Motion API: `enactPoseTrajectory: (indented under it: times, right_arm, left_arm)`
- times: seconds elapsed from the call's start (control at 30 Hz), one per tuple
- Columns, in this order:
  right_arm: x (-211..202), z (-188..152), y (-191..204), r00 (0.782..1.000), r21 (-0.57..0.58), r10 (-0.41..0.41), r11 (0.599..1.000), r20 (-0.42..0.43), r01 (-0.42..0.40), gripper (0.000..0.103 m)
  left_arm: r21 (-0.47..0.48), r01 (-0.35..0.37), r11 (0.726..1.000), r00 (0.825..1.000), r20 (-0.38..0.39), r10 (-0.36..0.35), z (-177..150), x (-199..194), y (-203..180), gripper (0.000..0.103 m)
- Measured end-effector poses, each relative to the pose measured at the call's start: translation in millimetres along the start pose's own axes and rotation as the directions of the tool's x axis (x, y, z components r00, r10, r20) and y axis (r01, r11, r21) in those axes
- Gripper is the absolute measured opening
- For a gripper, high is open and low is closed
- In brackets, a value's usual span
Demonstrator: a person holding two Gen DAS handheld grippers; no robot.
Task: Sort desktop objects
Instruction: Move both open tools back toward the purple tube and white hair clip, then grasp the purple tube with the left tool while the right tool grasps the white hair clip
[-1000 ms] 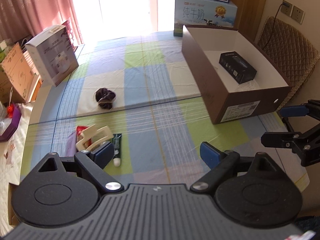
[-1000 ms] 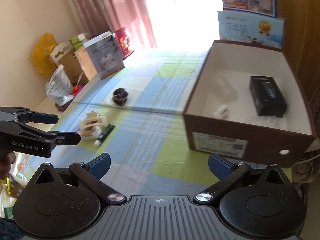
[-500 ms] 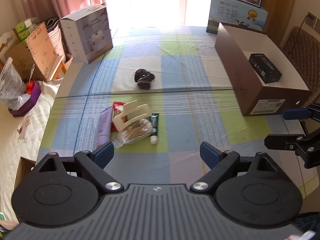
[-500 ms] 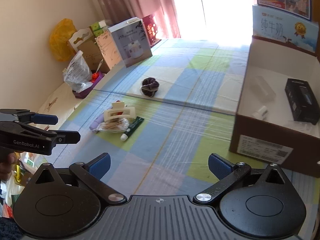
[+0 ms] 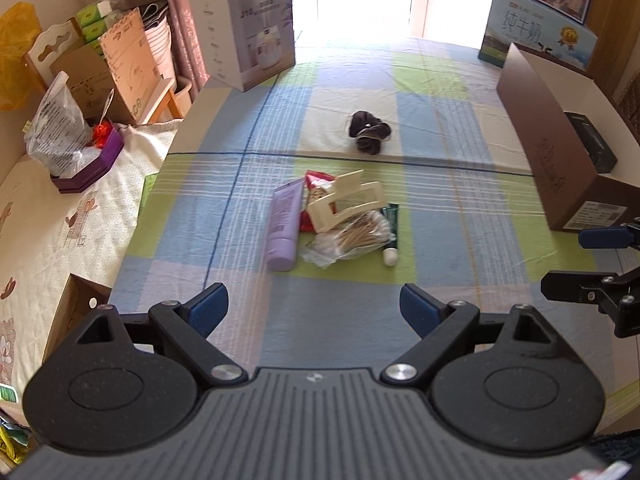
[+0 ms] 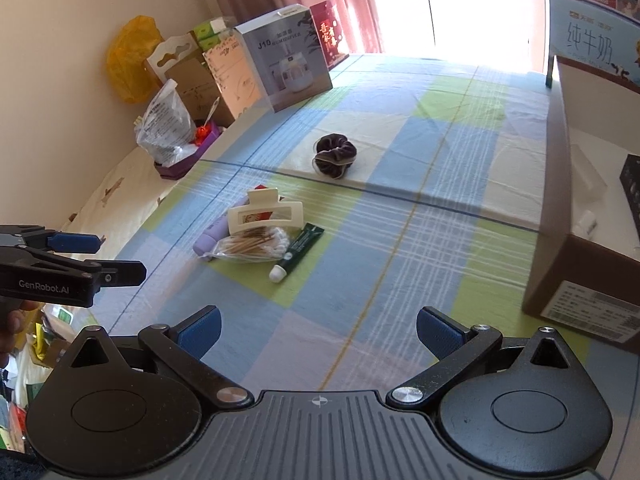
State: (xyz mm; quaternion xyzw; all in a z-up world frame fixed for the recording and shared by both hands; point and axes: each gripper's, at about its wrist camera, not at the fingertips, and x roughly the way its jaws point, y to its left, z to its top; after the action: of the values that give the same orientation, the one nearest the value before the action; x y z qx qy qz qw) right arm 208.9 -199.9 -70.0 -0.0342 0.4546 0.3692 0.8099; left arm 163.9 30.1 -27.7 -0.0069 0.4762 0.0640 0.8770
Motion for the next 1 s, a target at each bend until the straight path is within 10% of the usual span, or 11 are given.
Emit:
enactPoseTrajectory:
  times: [1.0]
  right_arm:
    - [105, 55, 35, 0.998, -0.027, -0.051, 0.998, 0.039, 0.052, 0.101]
  left_arm:
    - [0.043, 0.029, 0.999, 0.998, -0.063, -0.026, 35, 99, 59, 0.087]
